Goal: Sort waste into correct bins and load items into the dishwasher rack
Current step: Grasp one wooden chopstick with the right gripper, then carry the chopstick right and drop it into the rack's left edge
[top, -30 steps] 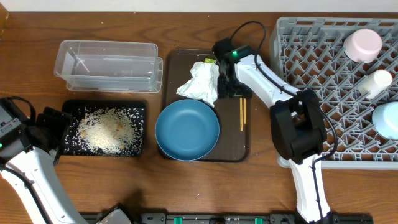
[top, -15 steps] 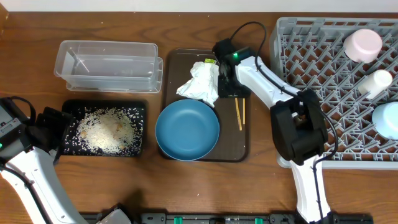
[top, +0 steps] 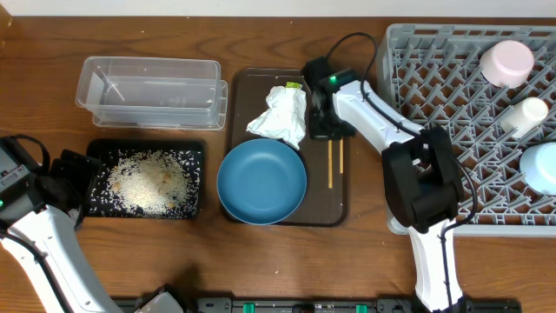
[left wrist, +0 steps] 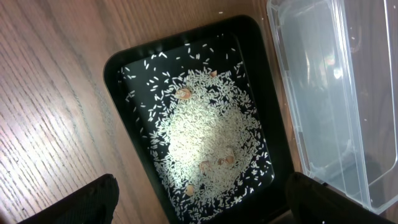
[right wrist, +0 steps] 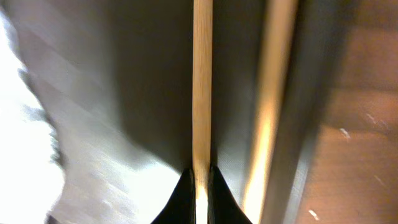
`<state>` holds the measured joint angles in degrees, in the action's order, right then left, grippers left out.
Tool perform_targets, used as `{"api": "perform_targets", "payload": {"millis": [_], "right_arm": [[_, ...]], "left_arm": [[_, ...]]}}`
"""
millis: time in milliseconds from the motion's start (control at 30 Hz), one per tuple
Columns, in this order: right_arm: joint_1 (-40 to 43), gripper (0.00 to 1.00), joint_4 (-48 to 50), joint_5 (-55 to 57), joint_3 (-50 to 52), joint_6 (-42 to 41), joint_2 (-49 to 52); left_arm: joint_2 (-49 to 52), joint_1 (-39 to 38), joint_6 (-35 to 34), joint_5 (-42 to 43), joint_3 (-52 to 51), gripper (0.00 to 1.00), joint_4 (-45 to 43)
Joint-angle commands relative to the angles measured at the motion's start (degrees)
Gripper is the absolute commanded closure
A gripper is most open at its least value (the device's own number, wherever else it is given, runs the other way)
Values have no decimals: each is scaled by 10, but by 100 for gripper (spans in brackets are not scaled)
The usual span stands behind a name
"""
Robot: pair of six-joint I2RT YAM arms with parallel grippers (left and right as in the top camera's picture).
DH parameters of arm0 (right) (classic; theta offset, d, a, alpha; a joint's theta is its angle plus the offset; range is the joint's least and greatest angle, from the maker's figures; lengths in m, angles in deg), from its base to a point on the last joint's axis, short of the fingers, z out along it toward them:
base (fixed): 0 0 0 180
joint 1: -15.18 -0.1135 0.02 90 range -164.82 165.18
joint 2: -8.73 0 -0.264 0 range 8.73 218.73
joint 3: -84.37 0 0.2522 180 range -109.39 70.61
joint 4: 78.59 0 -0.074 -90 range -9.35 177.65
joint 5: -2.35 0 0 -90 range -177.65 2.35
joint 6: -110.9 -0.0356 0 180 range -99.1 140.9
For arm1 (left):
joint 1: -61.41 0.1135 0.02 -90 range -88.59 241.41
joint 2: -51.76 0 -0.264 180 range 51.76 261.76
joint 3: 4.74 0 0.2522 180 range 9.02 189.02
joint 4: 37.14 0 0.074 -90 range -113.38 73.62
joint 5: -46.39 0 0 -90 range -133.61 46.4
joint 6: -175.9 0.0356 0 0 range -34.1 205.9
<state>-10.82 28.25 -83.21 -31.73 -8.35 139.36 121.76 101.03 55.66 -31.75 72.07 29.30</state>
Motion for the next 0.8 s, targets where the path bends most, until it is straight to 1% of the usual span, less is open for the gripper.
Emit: {"api": "perform_targets", "payload": {"millis": [0, 167, 267, 433, 600, 767], "right_arm": [[30, 99, -35, 0, -59, 21, -7], [69, 99, -93, 0, -141, 71, -48], [97, 99, -107, 0, -169, 108, -78], [150, 99, -109, 0, -172, 182, -129], [200, 99, -107, 0, -171, 257, -137], [235, 99, -102, -5, -158, 268, -128]], "left_arm": [[0, 2, -5, 1, 9, 11, 2], [0, 2, -5, 1, 9, 11, 2], [0, 2, -5, 1, 9, 11, 2], [0, 2, -5, 1, 9, 11, 2], [0, 2, -5, 1, 9, 11, 2], [0, 2, -5, 1, 9, 11, 2]]}}
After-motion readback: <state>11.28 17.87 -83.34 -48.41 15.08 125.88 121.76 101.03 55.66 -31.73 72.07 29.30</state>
